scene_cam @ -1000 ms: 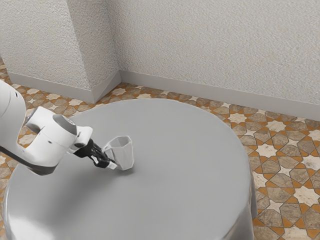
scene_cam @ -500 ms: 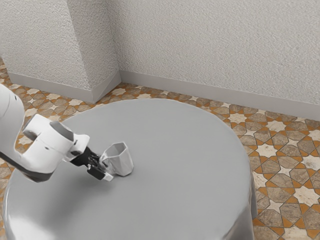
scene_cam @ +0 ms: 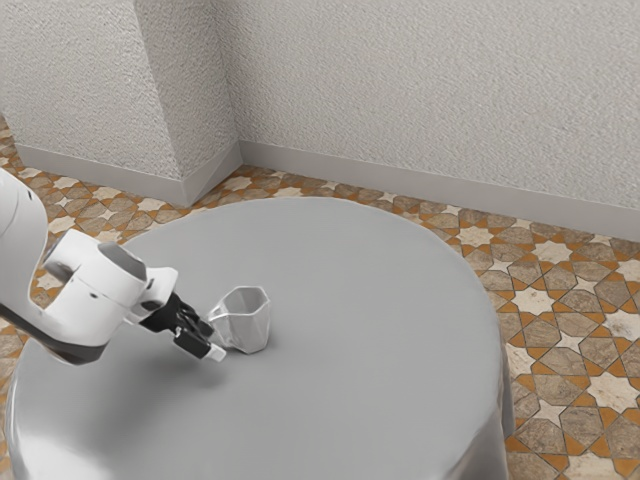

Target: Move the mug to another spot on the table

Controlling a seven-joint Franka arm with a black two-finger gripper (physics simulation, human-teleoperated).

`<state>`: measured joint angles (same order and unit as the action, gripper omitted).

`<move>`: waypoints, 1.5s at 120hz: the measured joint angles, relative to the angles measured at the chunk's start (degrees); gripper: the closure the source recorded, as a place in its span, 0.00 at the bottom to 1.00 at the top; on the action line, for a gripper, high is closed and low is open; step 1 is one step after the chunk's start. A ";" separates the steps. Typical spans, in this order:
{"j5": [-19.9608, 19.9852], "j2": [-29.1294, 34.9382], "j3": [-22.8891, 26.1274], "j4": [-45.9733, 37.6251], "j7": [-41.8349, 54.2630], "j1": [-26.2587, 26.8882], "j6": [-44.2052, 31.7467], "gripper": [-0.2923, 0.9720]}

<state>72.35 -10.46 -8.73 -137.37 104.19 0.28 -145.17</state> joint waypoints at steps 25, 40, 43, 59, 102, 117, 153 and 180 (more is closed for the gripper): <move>1.75 0.02 0.54 0.00 0.01 0.27 -0.02 0.23; 2.52 0.10 0.56 -0.23 0.02 0.26 -0.02 0.23; 2.60 0.09 0.56 -0.25 0.03 0.26 -0.02 0.23; 2.84 0.13 0.56 -0.28 0.06 0.26 0.00 0.23; 3.33 3.03 0.56 -4.21 0.13 0.26 -0.38 0.23; 3.69 4.08 1.00 -4.96 0.14 0.39 -0.59 0.23; 5.36 5.01 2.31 -6.01 0.10 0.73 -0.83 0.23; 7.35 9.05 3.58 -9.37 0.12 -0.17 -1.37 0.23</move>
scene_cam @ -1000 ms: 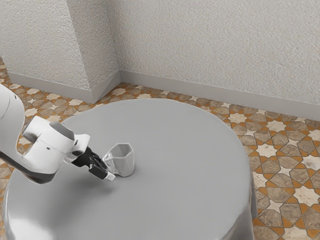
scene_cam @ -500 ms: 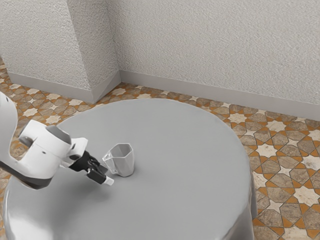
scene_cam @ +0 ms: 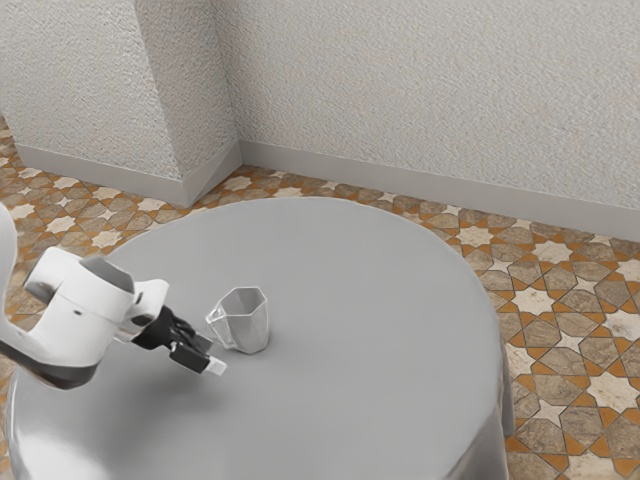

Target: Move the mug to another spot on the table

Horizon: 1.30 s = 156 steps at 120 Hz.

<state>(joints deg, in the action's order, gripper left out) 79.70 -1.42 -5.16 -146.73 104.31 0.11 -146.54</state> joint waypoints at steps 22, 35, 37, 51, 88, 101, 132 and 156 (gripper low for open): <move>2.17 2.63 5.28 -0.65 -0.27 -2.91 -2.01 0.23; 2.70 2.89 5.99 -0.65 -0.53 -1.16 -2.91 0.23; 2.78 2.91 6.17 -0.66 -0.56 -0.88 -3.01 0.23; 3.55 3.32 8.05 -0.43 -0.90 0.52 -3.66 0.23; -7.02 3.00 13.82 7.29 -7.76 1.60 -8.02 0.23; -21.50 1.70 13.95 13.18 -14.10 2.12 -7.38 0.23; -60.44 -5.00 9.32 39.72 -37.05 1.50 15.41 0.23; -69.70 -5.02 -1.86 48.08 -51.17 3.19 31.01 0.23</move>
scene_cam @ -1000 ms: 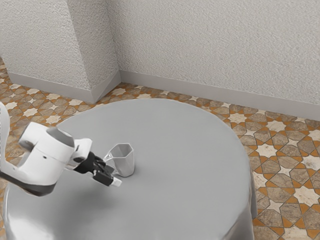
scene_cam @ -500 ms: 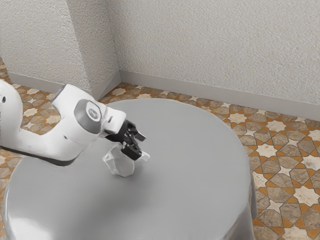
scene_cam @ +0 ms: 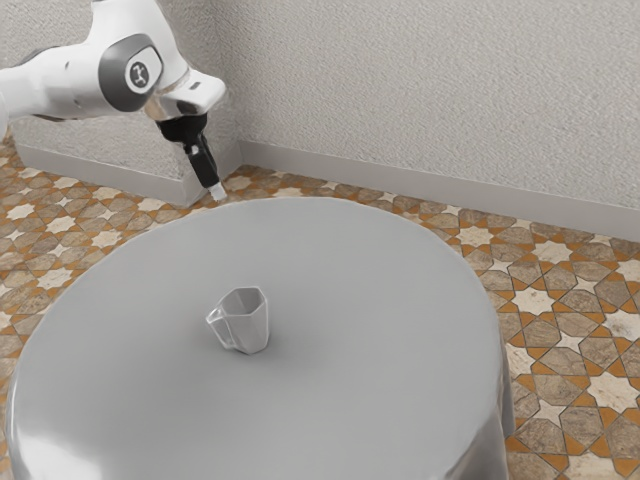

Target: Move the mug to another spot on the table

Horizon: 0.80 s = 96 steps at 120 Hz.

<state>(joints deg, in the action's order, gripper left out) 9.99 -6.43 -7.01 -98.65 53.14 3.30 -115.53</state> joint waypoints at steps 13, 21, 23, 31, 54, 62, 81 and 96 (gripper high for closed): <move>-2.20 -0.17 -3.22 5.72 -6.14 -0.68 7.15 0.23; -3.92 -0.14 -3.52 9.59 -10.24 -1.26 11.50 0.23; -4.25 -0.12 -3.09 10.13 -11.33 -1.49 12.45 0.23; -5.28 -0.21 0.11 12.34 -15.59 -1.66 15.70 0.23; -8.56 -1.12 4.49 18.65 -26.07 0.16 24.06 0.23; -9.16 -1.20 5.01 19.32 -29.07 -0.35 25.43 0.23; -10.50 -1.05 5.44 20.83 -34.95 -0.20 27.86 0.23; -10.90 -1.09 5.38 21.00 -38.55 -0.32 28.73 0.23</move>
<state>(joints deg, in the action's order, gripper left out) -0.91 -7.52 -1.64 -77.65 14.60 2.98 -86.80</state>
